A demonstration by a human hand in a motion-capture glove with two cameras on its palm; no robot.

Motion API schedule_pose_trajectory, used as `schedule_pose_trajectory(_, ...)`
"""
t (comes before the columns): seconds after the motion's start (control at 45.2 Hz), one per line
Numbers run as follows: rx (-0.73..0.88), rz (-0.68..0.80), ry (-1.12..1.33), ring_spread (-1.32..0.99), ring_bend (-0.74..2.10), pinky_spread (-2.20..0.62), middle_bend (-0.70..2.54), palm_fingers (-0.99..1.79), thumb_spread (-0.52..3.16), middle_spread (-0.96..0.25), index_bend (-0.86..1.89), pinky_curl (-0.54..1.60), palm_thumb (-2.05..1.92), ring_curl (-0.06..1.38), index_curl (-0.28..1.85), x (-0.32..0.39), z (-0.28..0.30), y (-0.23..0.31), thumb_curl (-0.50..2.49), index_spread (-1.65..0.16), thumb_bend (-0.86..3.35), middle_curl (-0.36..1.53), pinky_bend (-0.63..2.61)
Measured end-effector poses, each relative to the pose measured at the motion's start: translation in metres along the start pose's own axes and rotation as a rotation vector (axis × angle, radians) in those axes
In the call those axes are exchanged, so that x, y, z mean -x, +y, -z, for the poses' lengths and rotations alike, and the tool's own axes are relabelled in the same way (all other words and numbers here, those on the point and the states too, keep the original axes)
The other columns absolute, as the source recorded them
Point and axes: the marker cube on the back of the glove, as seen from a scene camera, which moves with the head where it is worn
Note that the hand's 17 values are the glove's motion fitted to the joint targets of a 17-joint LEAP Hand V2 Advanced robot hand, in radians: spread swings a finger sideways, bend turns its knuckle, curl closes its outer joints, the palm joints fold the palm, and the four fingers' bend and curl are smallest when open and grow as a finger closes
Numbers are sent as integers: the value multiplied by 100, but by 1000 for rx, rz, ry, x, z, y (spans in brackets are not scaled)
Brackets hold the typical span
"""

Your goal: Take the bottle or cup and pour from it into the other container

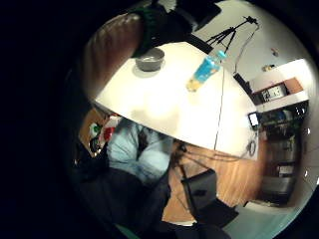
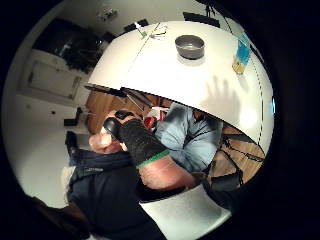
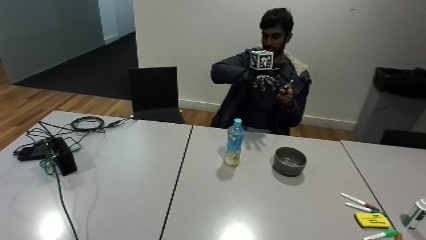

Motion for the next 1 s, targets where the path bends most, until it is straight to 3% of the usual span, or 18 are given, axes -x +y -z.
schedule_pose_trajectory(0.089,35,125,3,18,33,31,29,36,75,4,13,19,21,15,12,0,-1,6,15,-33,4,16,41)
schedule_pose_trajectory(0.288,65,105,4,21,34,36,29,33,87,4,13,23,23,18,16,-4,-3,5,22,-37,-1,21,41)
schedule_pose_trajectory(0.377,66,59,3,22,35,37,30,32,89,4,12,25,23,19,16,-12,-4,9,24,-37,-2,23,42)
schedule_pose_trajectory(0.465,-14,-121,3,23,35,37,30,30,91,4,12,26,23,20,17,-31,-8,4,26,-38,-3,25,42)
schedule_pose_trajectory(0.532,12,-85,-14,23,35,37,30,29,91,4,12,27,23,20,18,-54,-10,7,27,-38,-3,26,43)
schedule_pose_trajectory(0.753,-57,-182,-116,24,37,38,32,22,91,6,8,30,23,23,16,-139,-31,-11,30,-38,-3,29,48)
schedule_pose_trajectory(0.864,-174,-278,-185,24,39,38,32,19,89,6,7,32,23,24,14,-177,-49,-28,31,-38,-3,30,51)
schedule_pose_trajectory(0.997,-232,-142,-284,25,42,38,33,16,86,7,7,33,25,25,13,-216,-69,-47,33,-38,-3,31,54)
